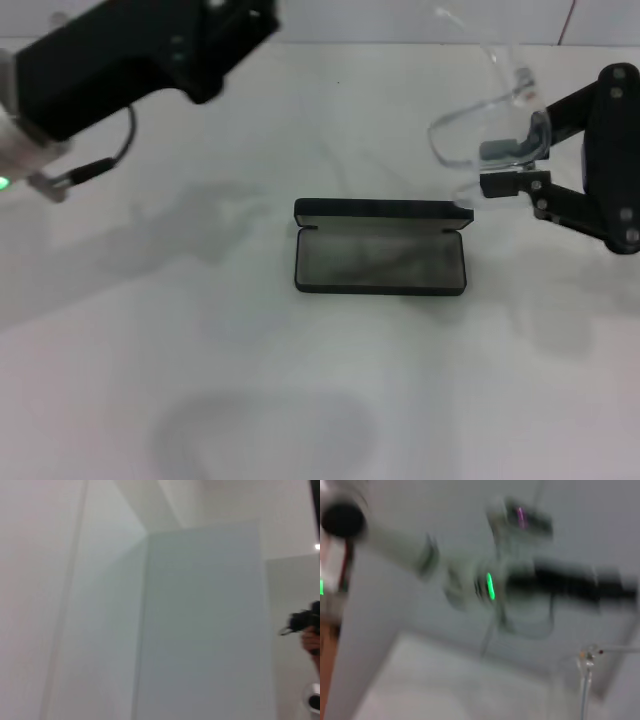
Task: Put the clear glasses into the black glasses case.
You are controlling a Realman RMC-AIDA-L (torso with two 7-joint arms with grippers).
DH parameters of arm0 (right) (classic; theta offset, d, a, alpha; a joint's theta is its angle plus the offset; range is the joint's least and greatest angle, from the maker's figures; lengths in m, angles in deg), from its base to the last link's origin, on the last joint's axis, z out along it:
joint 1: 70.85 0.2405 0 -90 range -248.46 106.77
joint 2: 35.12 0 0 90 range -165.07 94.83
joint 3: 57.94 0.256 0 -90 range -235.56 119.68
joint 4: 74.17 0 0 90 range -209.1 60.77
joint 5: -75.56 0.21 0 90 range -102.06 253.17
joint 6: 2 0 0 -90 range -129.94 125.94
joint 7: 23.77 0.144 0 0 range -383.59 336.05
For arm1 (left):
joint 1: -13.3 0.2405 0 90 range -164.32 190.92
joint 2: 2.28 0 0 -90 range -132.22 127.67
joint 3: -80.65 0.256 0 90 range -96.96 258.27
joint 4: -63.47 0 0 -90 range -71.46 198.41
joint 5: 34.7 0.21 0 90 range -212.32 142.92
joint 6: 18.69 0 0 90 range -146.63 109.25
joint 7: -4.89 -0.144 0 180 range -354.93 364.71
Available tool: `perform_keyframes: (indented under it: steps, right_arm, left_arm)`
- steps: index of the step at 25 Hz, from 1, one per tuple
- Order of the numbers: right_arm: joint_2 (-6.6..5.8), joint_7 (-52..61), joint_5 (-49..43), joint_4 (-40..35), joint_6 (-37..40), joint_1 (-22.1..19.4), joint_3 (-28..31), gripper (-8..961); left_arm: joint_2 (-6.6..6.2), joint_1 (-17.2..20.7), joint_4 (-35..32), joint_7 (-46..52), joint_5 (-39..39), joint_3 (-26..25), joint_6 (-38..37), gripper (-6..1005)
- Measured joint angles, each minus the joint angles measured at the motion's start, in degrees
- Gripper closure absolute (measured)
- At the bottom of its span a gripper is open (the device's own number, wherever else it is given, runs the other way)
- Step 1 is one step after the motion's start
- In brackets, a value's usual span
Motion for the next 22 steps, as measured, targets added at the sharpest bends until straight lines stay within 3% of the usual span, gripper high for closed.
perform_keyframes:
  steps: [4, 9, 22]
  right_arm:
    - [-0.15, -6.4, 5.5, 8.0, -0.7, 0.4, -3.7, 834]
    - [-0.39, -9.3, 6.8, 16.2, -0.7, 4.1, -6.1, 834]
    - [-0.47, -9.0, 6.0, 22.0, -0.6, 8.8, -9.2, 834]
  left_arm:
    - [0.0, -2.5, 2.2, -0.8, 0.3, 2.2, 0.0, 778]
    - [0.01, -4.1, 4.0, -1.6, -0.3, 3.6, 0.0, 810]
    - [-0.02, -4.9, 4.2, -1.7, -0.9, 5.0, -0.5, 822]
